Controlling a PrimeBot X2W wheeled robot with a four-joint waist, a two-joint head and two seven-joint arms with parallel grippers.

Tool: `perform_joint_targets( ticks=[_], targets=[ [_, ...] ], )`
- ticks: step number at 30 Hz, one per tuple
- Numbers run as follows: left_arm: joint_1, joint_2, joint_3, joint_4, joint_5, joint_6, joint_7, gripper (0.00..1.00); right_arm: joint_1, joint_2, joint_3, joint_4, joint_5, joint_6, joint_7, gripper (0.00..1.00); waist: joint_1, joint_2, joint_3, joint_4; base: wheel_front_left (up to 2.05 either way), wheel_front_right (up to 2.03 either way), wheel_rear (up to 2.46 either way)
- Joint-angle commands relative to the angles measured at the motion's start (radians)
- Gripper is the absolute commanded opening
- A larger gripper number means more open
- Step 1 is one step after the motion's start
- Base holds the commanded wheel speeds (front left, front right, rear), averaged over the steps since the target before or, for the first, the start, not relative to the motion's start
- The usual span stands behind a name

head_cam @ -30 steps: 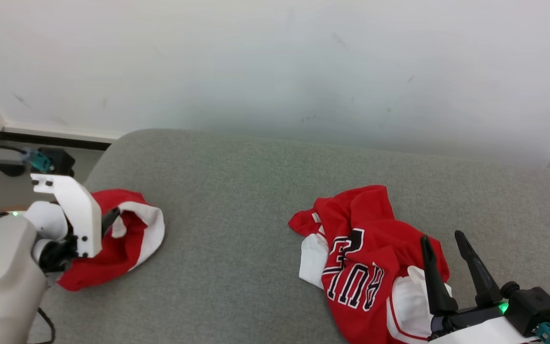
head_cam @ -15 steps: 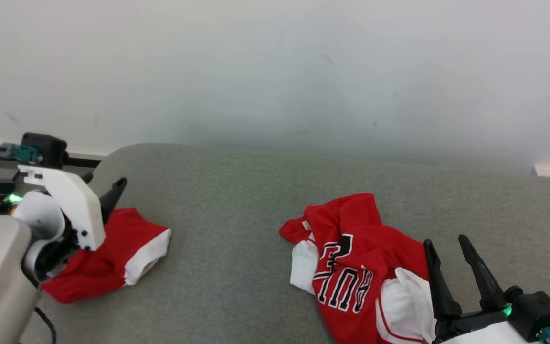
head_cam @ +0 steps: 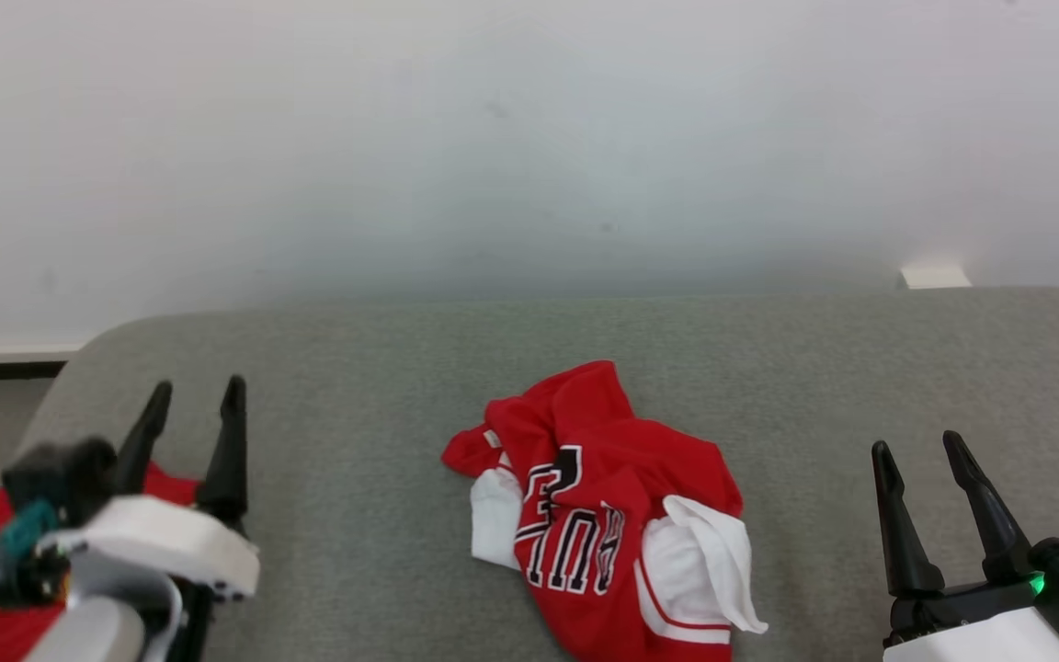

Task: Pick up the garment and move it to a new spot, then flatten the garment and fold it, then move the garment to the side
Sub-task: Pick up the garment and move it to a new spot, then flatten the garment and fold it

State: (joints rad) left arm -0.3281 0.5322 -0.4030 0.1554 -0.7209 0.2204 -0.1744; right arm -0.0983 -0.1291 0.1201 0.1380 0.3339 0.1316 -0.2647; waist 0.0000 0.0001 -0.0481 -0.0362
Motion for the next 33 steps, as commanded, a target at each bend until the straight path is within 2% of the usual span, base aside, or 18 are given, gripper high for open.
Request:
perform_joint_targets(
  ticks=[1, 4, 6, 9, 12, 15, 18, 19, 27, 30, 33],
  targets=[
    [0.065, -0.021, 0.012, -0.038, 0.013, 0.029, -0.05, 1.0, 0.004, -0.012, 0.005, -0.007, -0.006, -0.002, 0.001, 1.0, 0.0, -0.0001, 0.01, -0.044, 0.0, 0.0, 0.0],
    [0.147, -0.066, 0.034, -0.08, 0.032, 0.05, -0.083, 1.0, 0.013, -0.018, 0.022, -0.015, 0.003, -0.002, 0.001, 1.0, 0.0, -0.0001, 0.018, -0.071, 0.0, 0.0, 0.0],
    [0.191, -0.114, 0.061, -0.099, 0.03, 0.044, -0.09, 1.0, 0.021, -0.018, 0.027, -0.016, 0.01, -0.002, 0.001, 1.0, 0.0, -0.0001, 0.026, -0.084, 0.0, 0.0, 0.0],
    [0.235, -0.185, 0.124, -0.152, 0.123, 0.025, -0.09, 1.0, 0.03, -0.016, 0.033, -0.017, 0.021, -0.002, 0.001, 1.0, 0.0, -0.0001, 0.038, -0.092, 0.0, 0.0, 0.0],
    [0.287, -0.253, 0.158, -0.175, 0.252, -0.013, -0.09, 1.0, 0.047, -0.013, 0.049, -0.011, 0.034, -0.002, 0.001, 1.0, 0.0, -0.0001, 0.049, -0.097, 0.0, 0.0, 0.0],
    [0.322, -0.327, 0.215, -0.164, 0.32, -0.058, -0.09, 1.0, 0.054, -0.012, 0.059, -0.01, 0.043, -0.002, 0.001, 1.0, 0.0, -0.0001, 0.054, -0.099, 0.0, 0.0, 0.0],
    [0.332, -0.376, 0.247, -0.139, 0.386, -0.113, -0.09, 1.0, 0.049, -0.019, 0.072, -0.009, 0.048, -0.002, 0.001, 1.0, 0.0, -0.0001, 0.057, -0.099, 0.0, 0.0, 0.0],
    [0.332, -0.376, 0.247, -0.139, 0.386, -0.113, -0.09, 1.0, 0.049, -0.019, 0.072, -0.009, 0.048, -0.002, 0.001, 1.0, 0.0, -0.0001, 0.057, -0.099, 0.0, 0.0, 0.0],
    [0.318, -0.451, 0.317, -0.11, 0.471, -0.206, -0.09, 1.0, 0.021, -0.033, 0.106, 0.001, 0.061, -0.002, 0.001, 1.0, 0.0, -0.0001, 0.056, -0.09, 0.0, 0.0, 0.0],
    [0.314, -0.465, 0.332, -0.099, 0.489, -0.23, -0.09, 1.0, 0.007, -0.071, 0.174, 0.01, 0.081, -0.002, 0.001, 1.0, 0.0, -0.0001, 0.056, -0.087, 0.0, 0.0, 0.0],
    [0.315, -0.473, 0.34, -0.088, 0.502, -0.244, -0.09, 1.0, -0.022, -0.126, 0.298, 0.05, 0.148, -0.002, 0.003, 1.0, 0.0, -0.0001, 0.055, -0.081, 0.0, 0.0, 0.0]
  ],
)
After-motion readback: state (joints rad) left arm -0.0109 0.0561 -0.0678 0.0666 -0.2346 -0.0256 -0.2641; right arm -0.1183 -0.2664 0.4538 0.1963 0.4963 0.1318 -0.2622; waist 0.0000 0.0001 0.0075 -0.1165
